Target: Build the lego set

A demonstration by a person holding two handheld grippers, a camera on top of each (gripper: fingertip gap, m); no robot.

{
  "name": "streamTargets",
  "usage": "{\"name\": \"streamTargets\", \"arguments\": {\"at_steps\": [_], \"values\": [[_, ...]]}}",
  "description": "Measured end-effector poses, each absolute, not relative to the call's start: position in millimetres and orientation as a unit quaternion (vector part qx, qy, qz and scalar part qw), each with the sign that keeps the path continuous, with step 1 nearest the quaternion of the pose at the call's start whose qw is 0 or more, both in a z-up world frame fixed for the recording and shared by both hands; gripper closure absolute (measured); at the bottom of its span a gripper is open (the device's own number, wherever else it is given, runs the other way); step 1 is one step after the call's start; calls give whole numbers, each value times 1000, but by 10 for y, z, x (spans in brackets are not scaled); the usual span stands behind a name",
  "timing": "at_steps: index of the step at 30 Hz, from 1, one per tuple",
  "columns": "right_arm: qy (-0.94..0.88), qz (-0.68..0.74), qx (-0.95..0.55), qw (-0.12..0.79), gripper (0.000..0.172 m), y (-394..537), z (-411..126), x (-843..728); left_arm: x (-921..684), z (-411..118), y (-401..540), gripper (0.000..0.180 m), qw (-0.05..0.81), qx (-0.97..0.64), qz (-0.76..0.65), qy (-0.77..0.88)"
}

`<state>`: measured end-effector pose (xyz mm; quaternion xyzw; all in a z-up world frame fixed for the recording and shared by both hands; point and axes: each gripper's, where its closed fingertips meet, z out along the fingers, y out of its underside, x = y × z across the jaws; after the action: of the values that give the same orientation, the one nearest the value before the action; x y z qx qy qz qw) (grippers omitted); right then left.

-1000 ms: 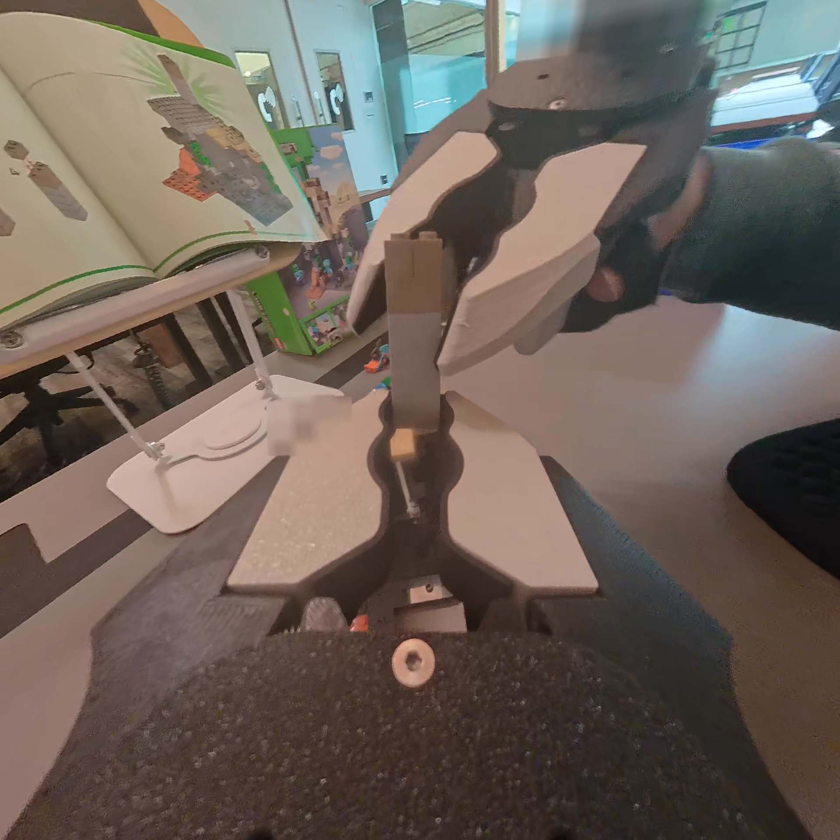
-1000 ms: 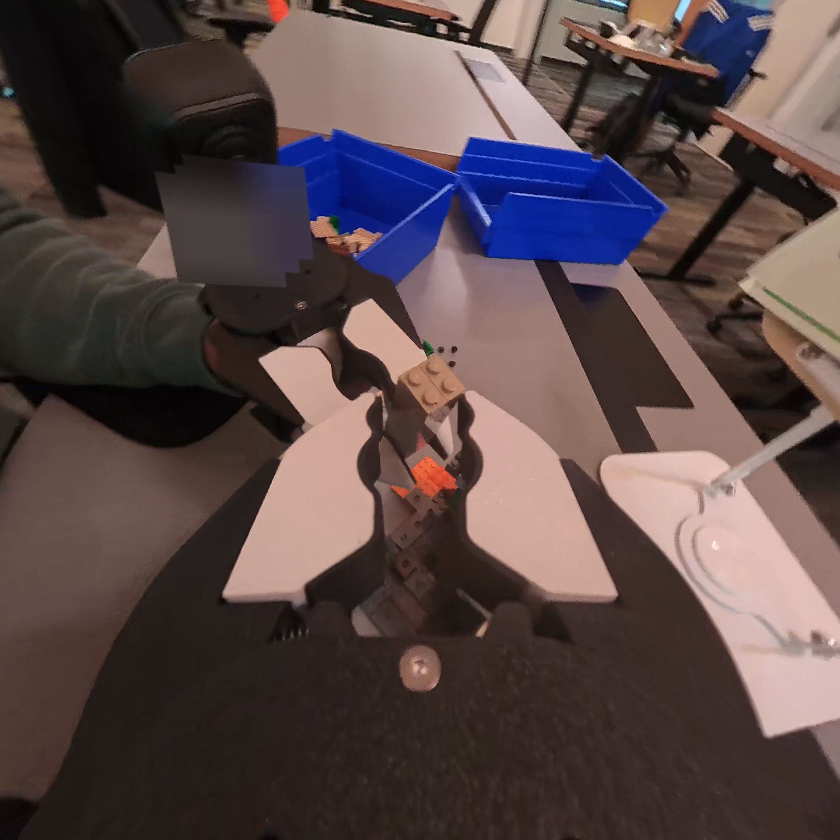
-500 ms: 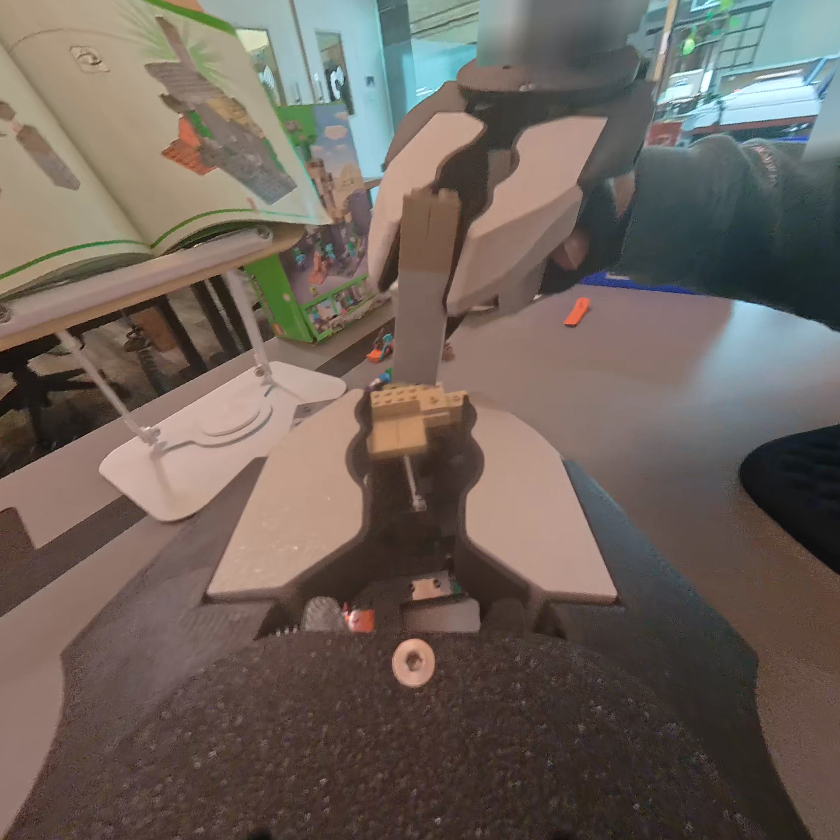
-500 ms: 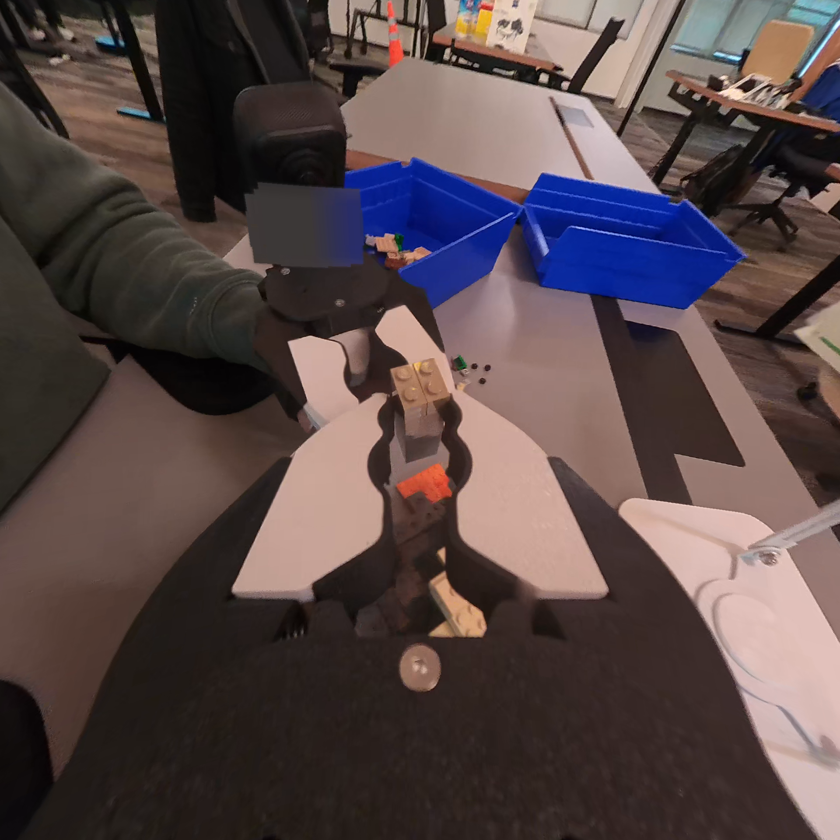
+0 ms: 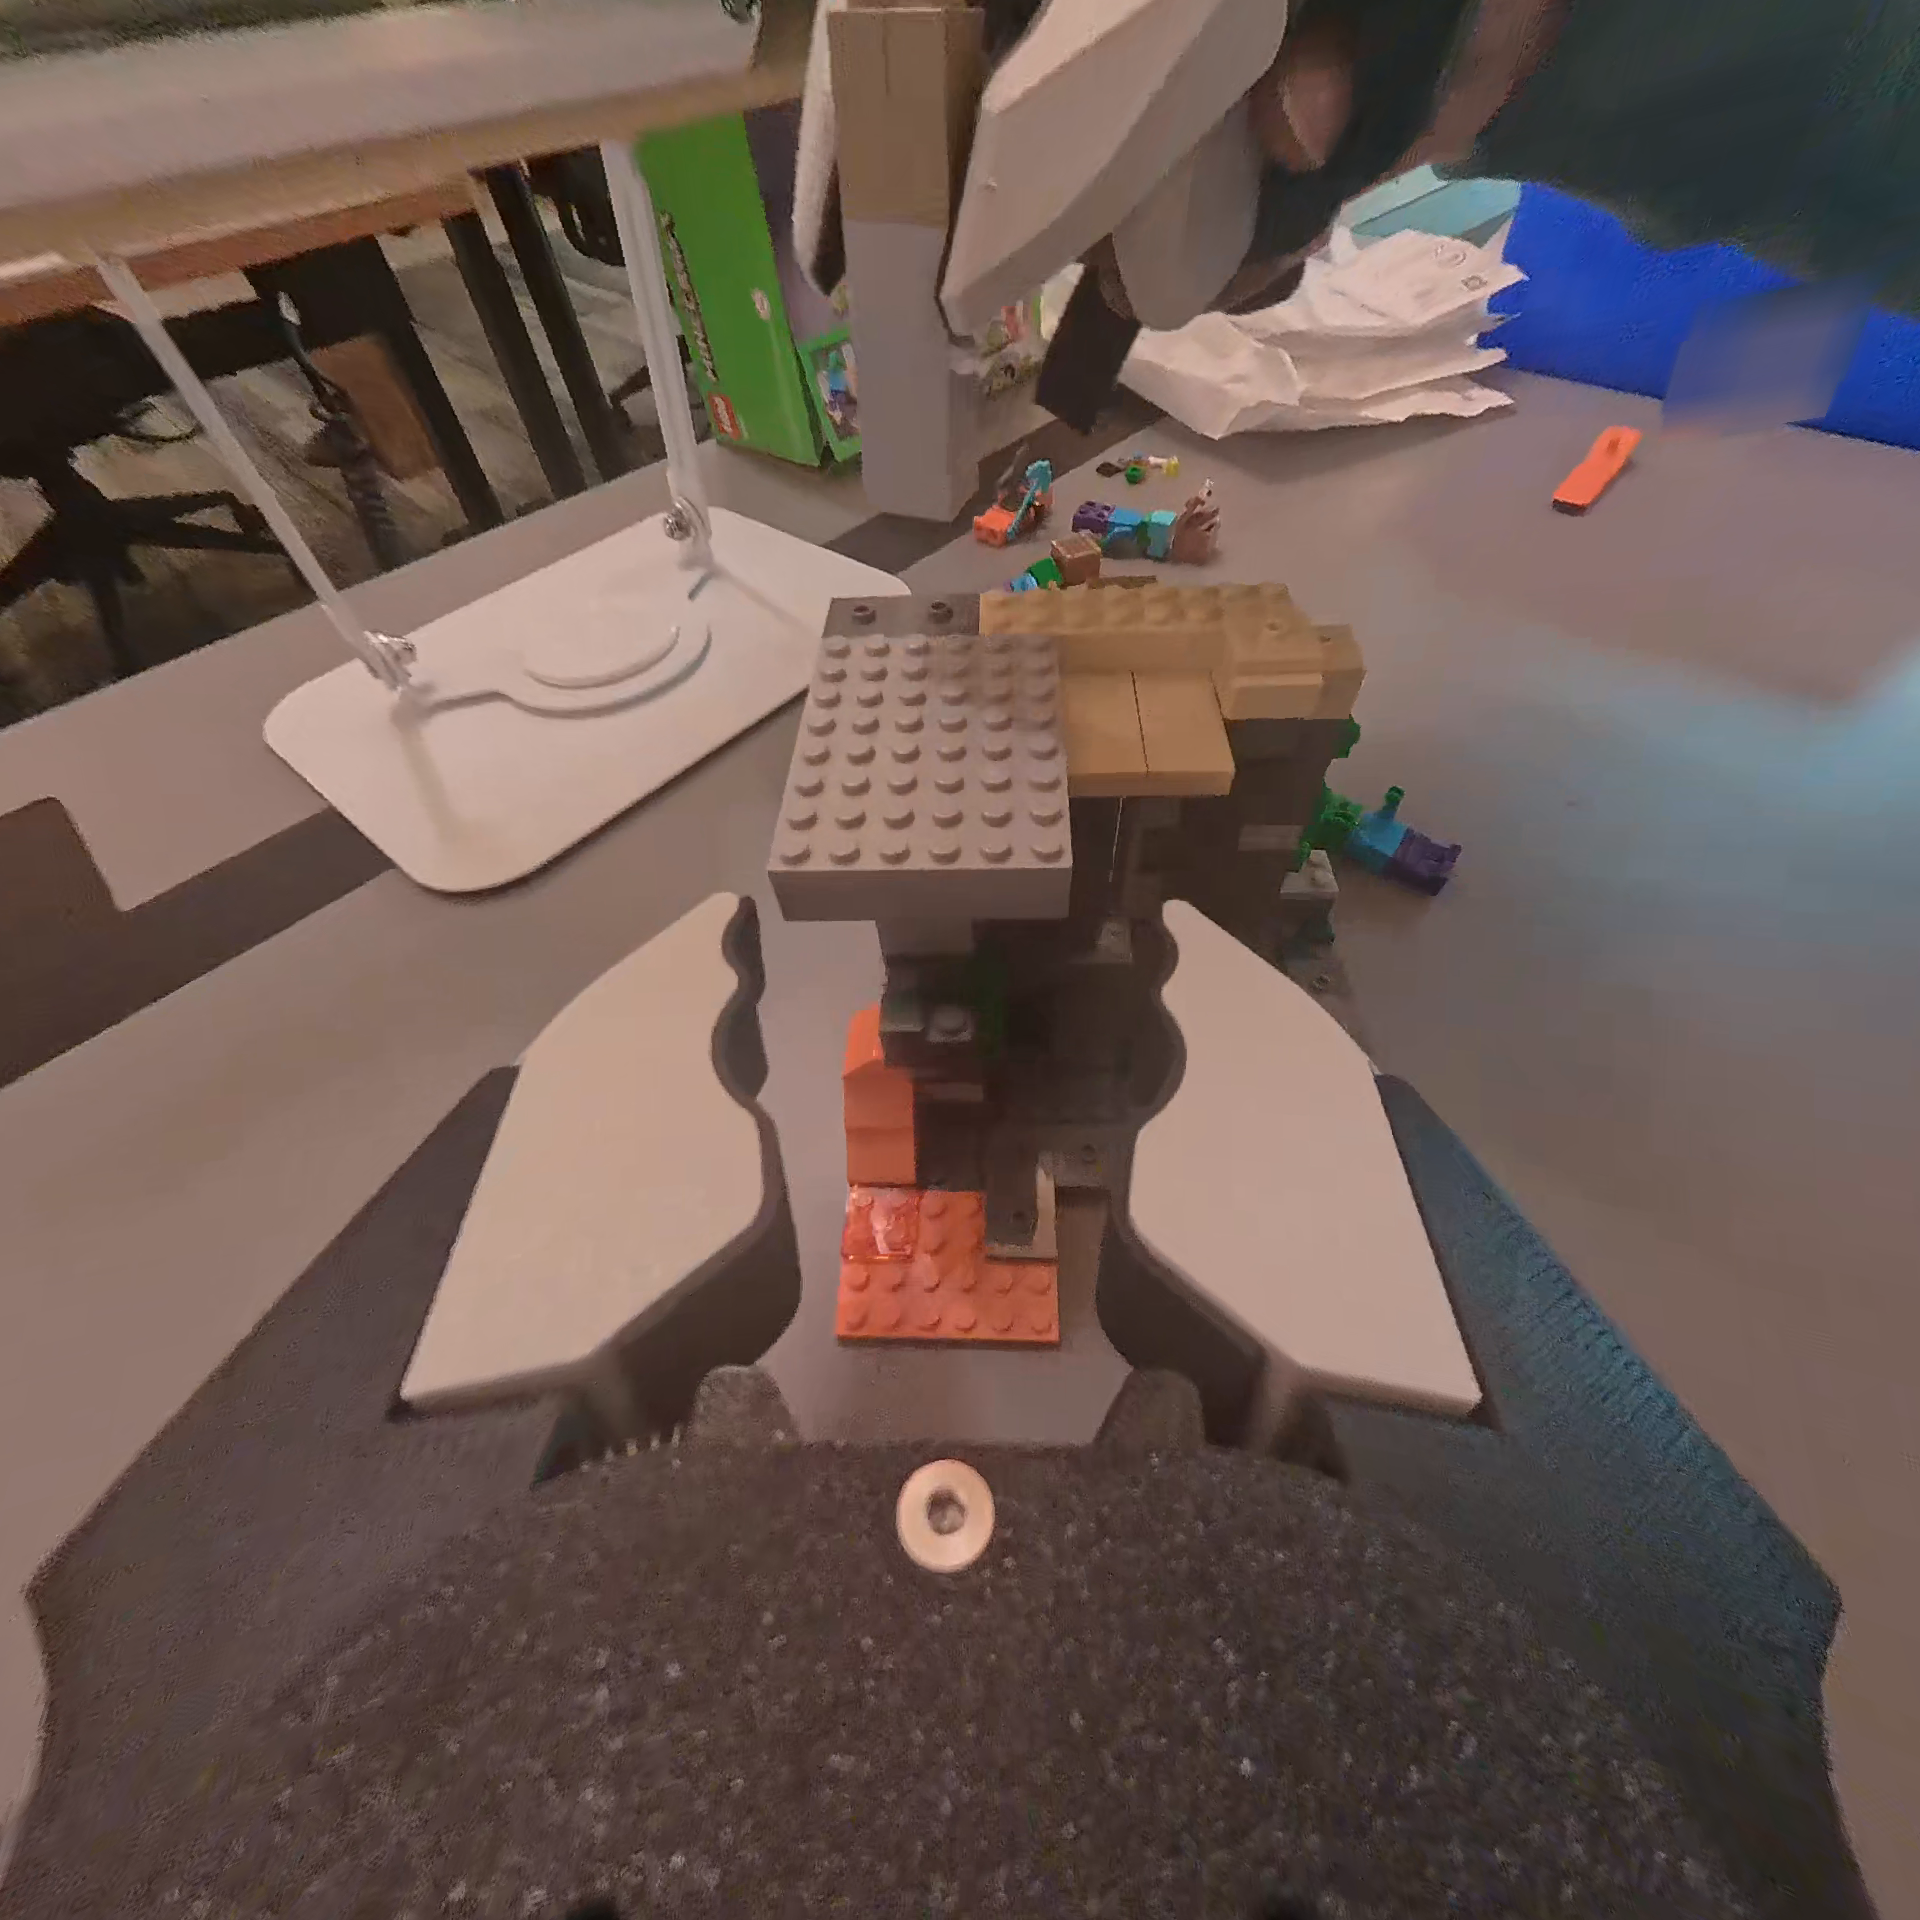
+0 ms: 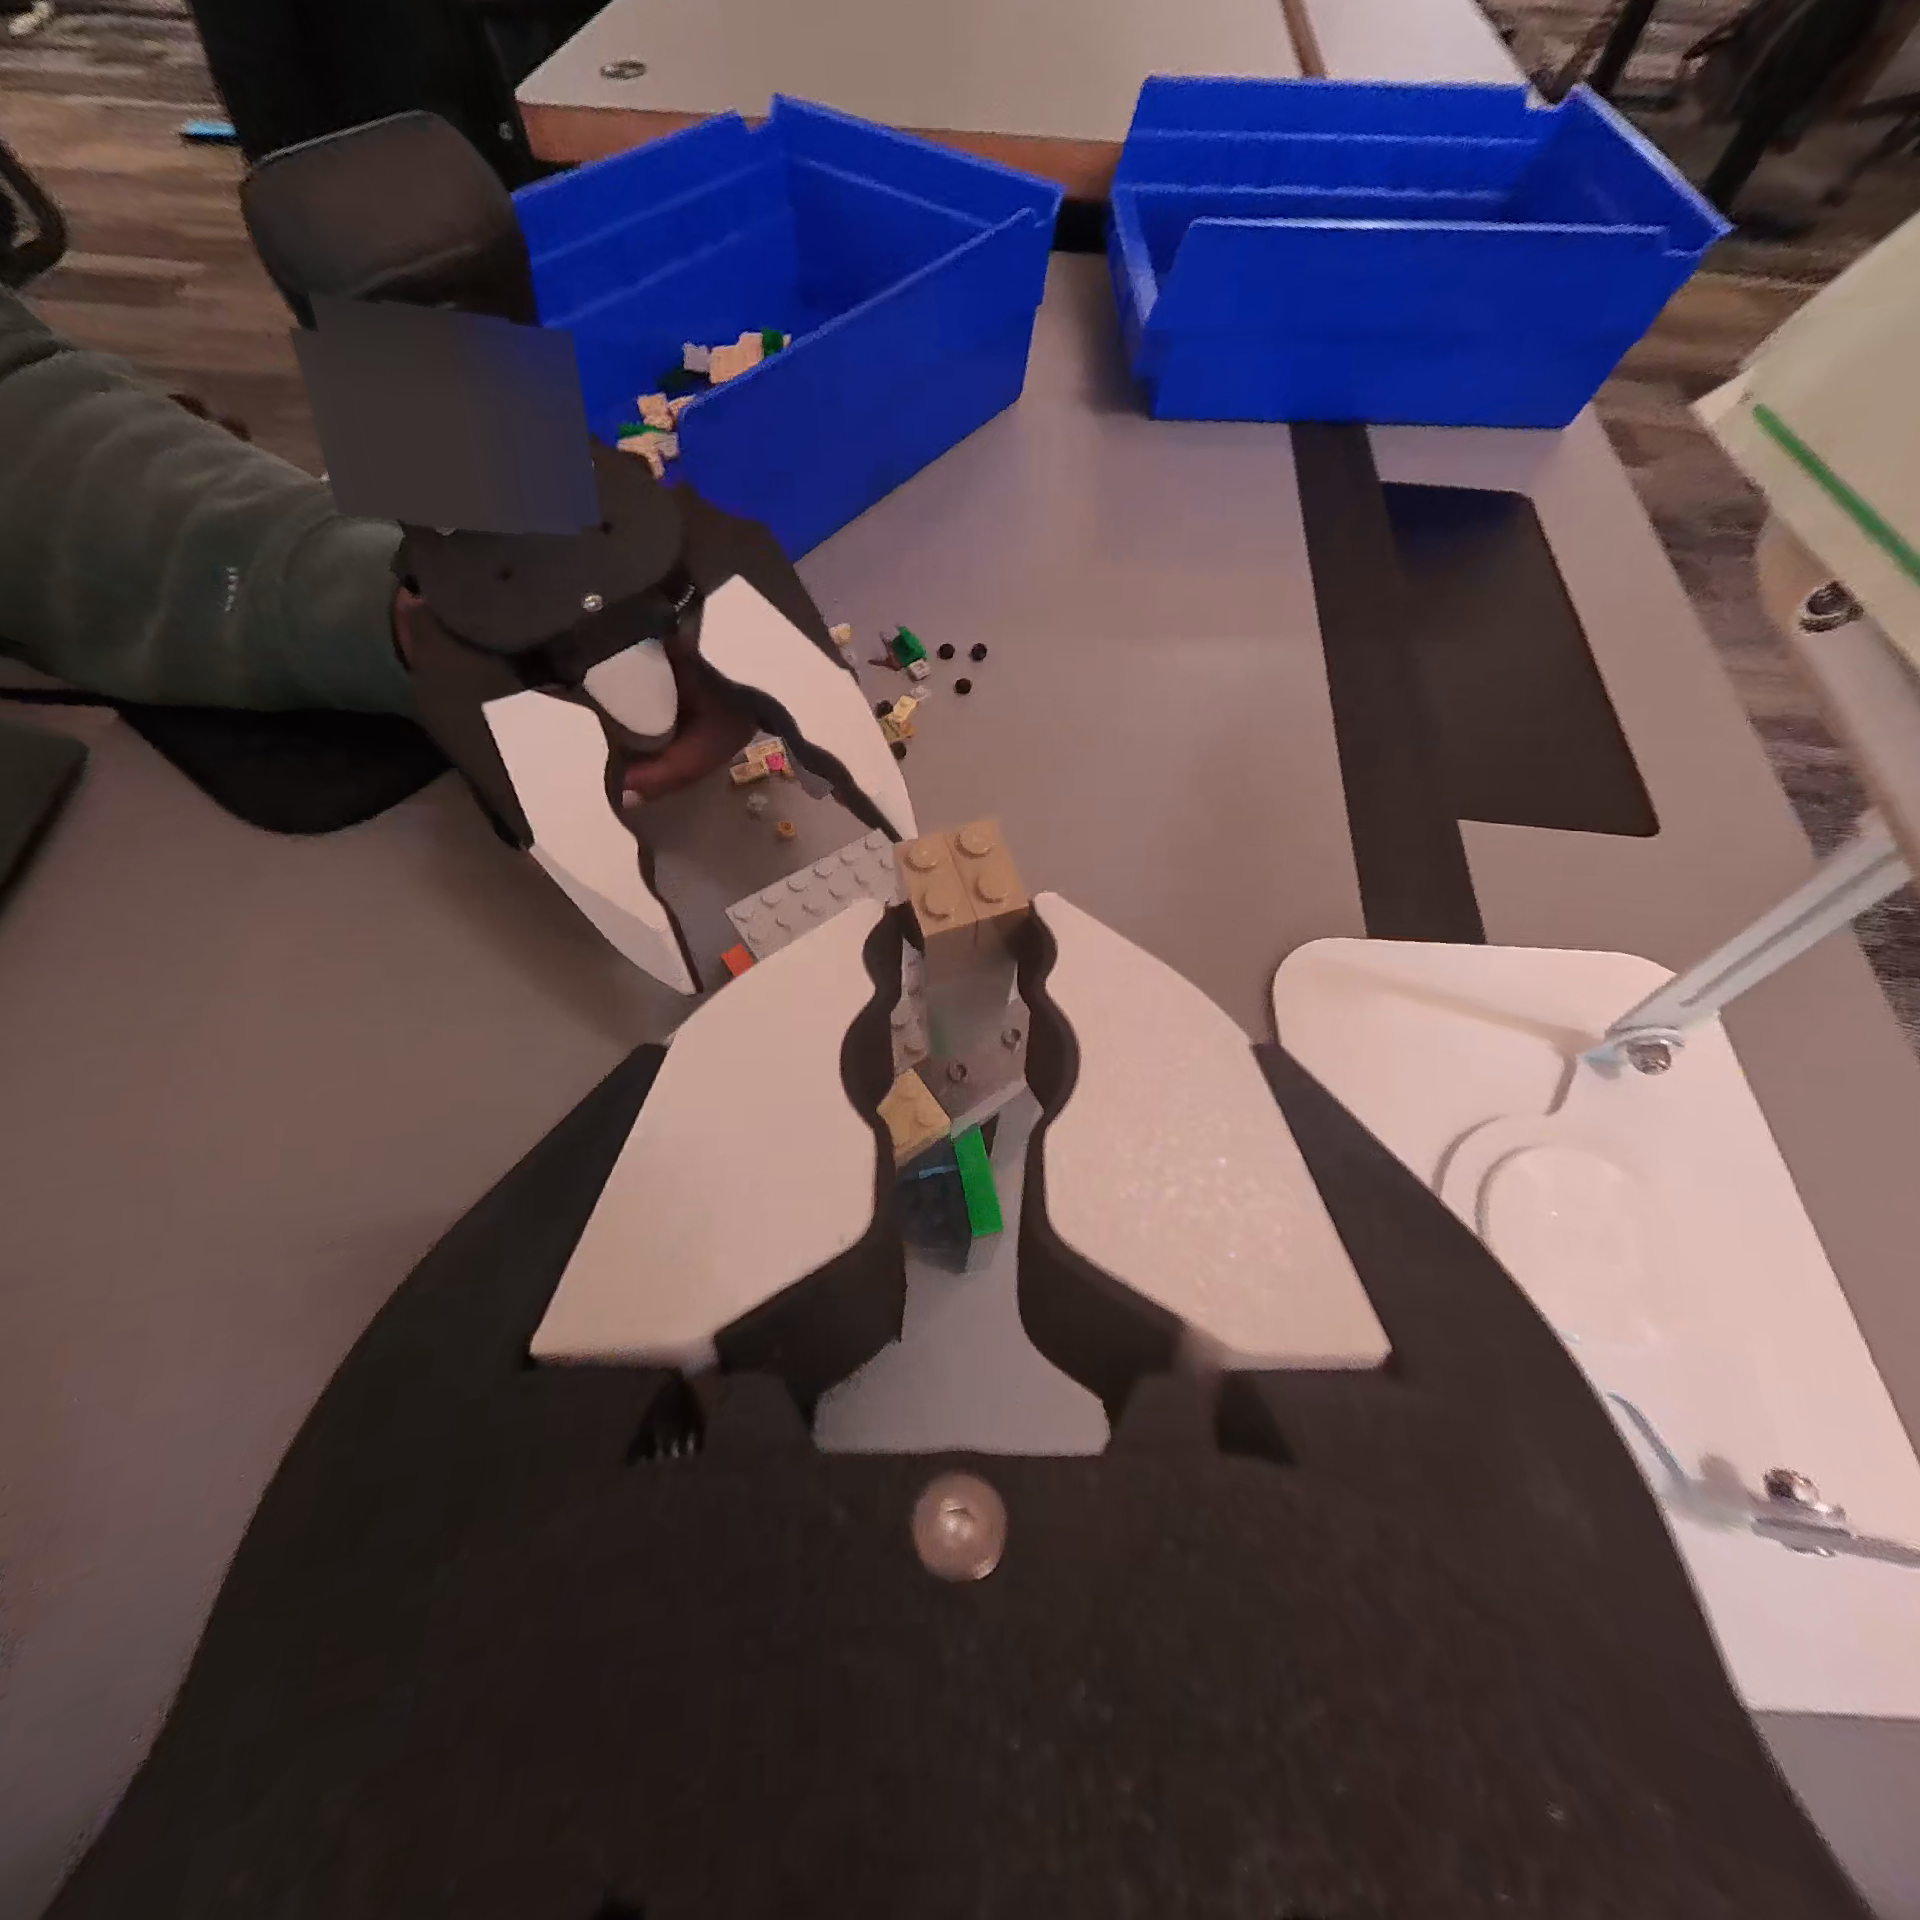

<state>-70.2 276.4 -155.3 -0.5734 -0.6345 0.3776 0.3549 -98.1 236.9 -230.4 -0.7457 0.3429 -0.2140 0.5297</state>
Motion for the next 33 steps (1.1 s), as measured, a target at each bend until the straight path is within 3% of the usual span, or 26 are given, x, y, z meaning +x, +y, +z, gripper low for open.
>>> {"name": "streamTargets", "arguments": {"at_steps": [11,33], "values": [[-682,387,-543,301,151,2841,-1753,-727,-871,-2313,2508,124,523,-734,-252,353],[-694,425,-498,300,154,2836,-1817,-809,-865,-2308,2516,124,521,-724,-267,366]]}}
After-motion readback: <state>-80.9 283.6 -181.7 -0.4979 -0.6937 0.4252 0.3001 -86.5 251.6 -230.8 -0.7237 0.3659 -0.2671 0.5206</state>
